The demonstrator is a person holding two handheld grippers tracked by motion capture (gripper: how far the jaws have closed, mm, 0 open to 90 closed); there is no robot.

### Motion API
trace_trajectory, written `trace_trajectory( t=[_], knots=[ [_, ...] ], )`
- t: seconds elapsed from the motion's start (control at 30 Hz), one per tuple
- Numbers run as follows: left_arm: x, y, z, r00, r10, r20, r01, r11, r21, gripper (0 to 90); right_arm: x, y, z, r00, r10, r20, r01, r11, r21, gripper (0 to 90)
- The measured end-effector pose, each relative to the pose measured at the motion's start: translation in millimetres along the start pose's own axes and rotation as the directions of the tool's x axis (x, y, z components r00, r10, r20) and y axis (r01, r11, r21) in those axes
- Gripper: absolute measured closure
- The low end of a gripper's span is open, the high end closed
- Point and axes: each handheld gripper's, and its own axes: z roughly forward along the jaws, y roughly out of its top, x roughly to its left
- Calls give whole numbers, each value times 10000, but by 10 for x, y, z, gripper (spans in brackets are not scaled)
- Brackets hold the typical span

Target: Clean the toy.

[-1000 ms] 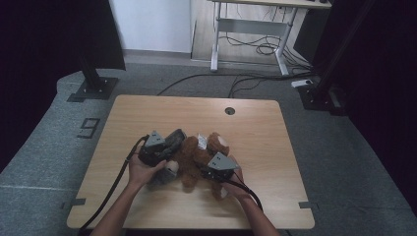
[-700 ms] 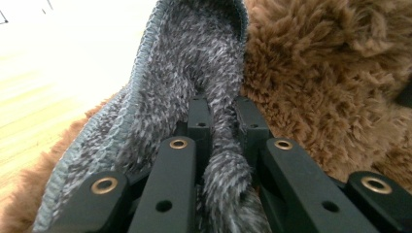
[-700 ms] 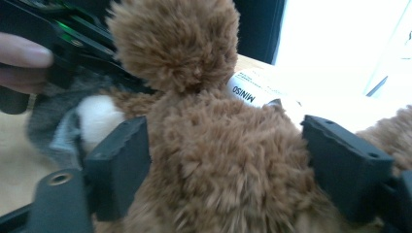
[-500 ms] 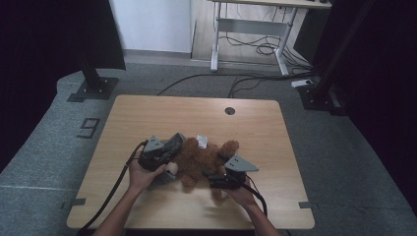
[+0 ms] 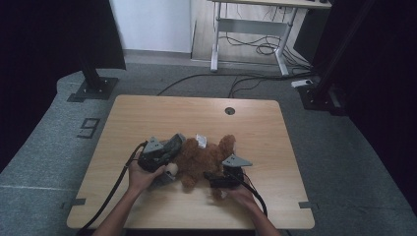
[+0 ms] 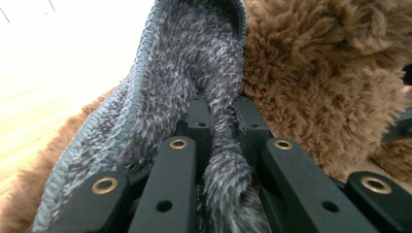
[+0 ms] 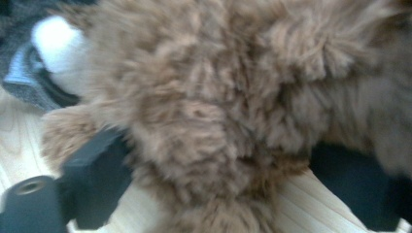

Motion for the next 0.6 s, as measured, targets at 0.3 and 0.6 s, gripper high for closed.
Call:
trace_trajectory(
  t=[0.3, 0.6],
  knots=[
    [-21, -12, 14, 10000, -27, 5, 27, 9999, -110, 801, 1, 109, 233, 9977, -642, 221, 638, 9979, 145, 275],
    [88, 205, 89, 9994, -334, 42, 336, 9970, -691, 792, -57, 310, 351, 9593, -2130, 1857, 2302, 9701, -767, 550]
  ],
)
